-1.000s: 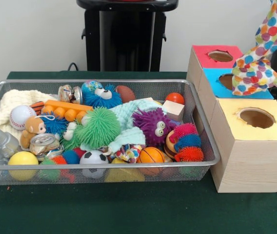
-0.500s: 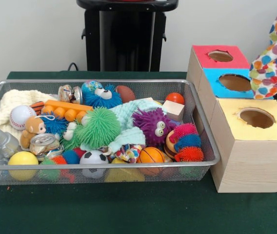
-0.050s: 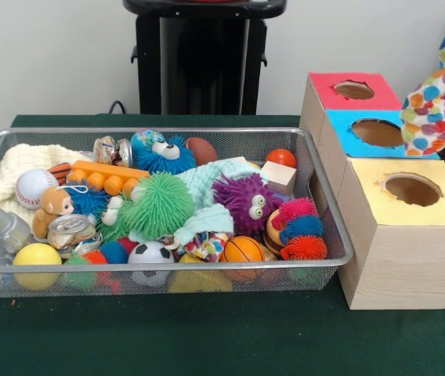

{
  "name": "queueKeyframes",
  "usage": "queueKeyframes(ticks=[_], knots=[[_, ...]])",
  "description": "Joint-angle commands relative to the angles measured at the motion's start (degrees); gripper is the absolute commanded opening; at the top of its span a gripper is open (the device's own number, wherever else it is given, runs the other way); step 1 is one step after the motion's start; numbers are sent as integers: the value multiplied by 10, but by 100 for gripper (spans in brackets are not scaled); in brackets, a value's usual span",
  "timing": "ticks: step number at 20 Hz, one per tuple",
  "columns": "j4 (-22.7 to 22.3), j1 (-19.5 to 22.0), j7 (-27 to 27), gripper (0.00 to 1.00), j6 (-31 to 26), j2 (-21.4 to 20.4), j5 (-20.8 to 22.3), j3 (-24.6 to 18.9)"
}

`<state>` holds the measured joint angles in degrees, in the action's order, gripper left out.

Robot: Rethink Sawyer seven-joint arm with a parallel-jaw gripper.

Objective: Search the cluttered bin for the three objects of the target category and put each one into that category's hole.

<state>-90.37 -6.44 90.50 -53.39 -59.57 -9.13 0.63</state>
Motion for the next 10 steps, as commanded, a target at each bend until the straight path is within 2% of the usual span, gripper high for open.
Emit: queueKeyframes(ticks=[1,10], knots=[[-6,18,112,0,-38,34,-5,-10],[-8,27,101,0,-12,48,-13,-17]])
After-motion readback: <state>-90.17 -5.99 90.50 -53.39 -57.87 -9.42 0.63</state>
